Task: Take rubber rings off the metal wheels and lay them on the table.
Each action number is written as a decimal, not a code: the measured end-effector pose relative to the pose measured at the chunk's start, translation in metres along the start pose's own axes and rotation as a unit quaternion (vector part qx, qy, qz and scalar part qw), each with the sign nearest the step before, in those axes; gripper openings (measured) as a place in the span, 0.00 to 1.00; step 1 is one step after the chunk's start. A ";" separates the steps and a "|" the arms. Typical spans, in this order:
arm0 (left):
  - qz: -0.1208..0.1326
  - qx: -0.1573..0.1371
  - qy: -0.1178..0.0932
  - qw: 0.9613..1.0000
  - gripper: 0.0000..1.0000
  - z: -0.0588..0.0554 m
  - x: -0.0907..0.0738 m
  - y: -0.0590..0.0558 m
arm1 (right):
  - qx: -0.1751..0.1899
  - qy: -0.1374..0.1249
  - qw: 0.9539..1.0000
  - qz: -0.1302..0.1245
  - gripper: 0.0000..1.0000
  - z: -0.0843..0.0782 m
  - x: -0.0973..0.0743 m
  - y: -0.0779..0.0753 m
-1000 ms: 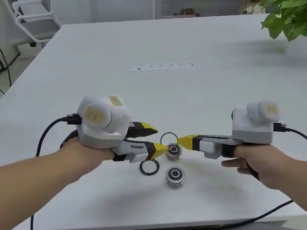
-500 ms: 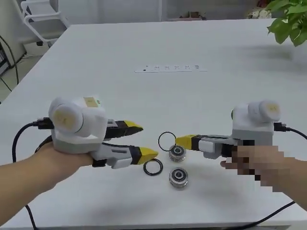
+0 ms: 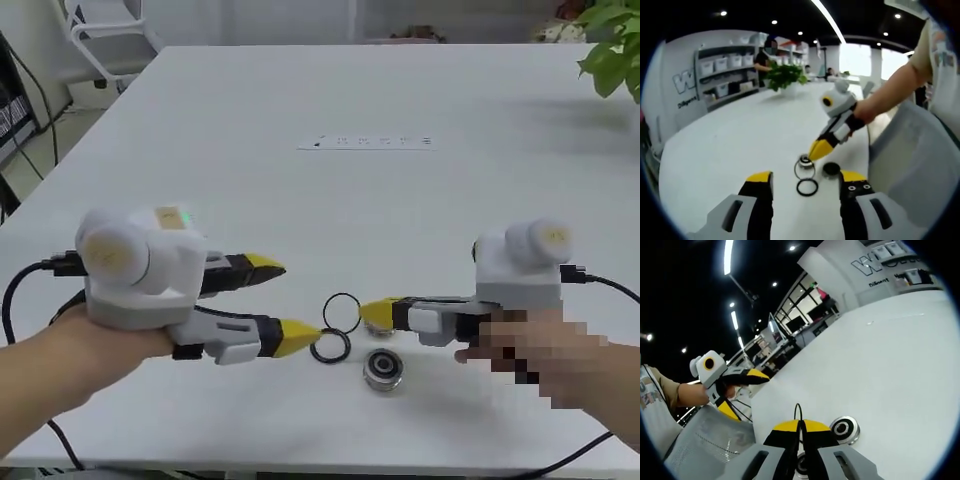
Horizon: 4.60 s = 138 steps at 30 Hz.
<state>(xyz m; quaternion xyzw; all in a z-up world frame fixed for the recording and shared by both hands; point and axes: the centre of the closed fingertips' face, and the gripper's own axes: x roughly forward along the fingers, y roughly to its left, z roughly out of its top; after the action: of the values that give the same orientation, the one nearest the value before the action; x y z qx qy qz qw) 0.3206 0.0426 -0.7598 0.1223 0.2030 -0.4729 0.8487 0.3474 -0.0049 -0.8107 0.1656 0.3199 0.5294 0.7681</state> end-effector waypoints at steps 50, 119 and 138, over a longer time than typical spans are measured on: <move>0.012 -0.027 0.003 1.000 0.57 -0.011 -0.014 0.004 | 0.006 0.059 0.998 -0.024 0.06 -0.022 0.015 -0.013; 0.028 -0.028 -0.015 0.999 0.74 0.013 -0.044 -0.024 | -0.260 0.025 0.960 -0.097 0.73 -0.006 -0.124 0.036; 0.032 -0.028 -0.019 0.999 0.78 0.013 -0.050 -0.025 | -0.261 0.027 0.959 -0.111 0.83 -0.015 -0.136 0.035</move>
<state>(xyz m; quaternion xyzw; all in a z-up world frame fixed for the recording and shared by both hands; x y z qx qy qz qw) 0.2789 0.0616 -0.7258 0.0960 0.1962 -0.4415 0.8703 0.2807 -0.1180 -0.7576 -0.0918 0.2080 0.5098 0.8297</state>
